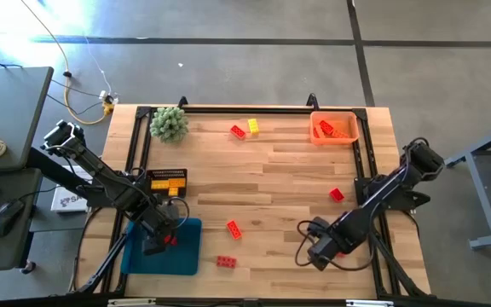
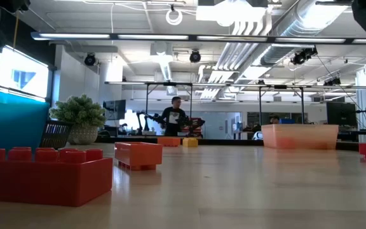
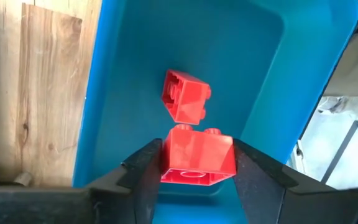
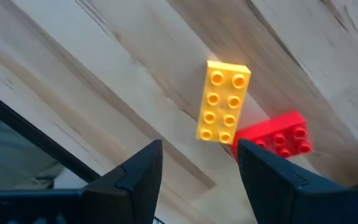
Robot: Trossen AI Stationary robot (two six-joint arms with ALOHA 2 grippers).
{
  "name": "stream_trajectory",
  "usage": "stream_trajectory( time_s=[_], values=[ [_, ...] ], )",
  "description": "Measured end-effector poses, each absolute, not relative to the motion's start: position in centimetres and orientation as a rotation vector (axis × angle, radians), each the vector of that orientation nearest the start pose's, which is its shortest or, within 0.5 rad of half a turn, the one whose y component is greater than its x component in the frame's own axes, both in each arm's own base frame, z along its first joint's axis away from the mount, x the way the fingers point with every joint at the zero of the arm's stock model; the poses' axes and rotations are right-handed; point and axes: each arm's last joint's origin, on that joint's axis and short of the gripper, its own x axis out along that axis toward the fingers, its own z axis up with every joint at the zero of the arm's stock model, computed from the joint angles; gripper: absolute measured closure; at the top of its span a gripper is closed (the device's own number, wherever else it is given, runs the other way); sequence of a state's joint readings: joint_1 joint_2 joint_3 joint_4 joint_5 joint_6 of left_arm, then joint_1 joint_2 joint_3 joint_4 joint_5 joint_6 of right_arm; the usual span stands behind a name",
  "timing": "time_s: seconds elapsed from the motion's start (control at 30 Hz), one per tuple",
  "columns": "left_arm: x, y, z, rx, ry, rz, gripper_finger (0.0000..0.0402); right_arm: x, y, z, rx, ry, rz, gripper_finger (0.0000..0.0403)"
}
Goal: Sort & place blocks by color
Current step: Put the red game piece into the blue bin, then put the yellow game piece into the black bin
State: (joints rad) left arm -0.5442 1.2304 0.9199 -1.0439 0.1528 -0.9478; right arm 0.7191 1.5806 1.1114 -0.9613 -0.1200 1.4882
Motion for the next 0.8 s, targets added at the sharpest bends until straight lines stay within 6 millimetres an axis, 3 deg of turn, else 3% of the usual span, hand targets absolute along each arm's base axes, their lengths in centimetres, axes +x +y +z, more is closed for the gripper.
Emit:
stream_trajectory(
  time_s=[0.37, 0.8],
  values=[
    [17.2, -10.9, 24.0, -0.553, 1.483, 0.149, 0.0173, 20.3, 19.8, 21.3, 0.699, 1.411, -0.5, 0.021],
    [17.2, -10.9, 24.1, -0.554, 1.485, 0.144, 0.017, 21.0, 20.6, 18.2, 0.62, 1.498, -0.574, 0.0176]
  ],
)
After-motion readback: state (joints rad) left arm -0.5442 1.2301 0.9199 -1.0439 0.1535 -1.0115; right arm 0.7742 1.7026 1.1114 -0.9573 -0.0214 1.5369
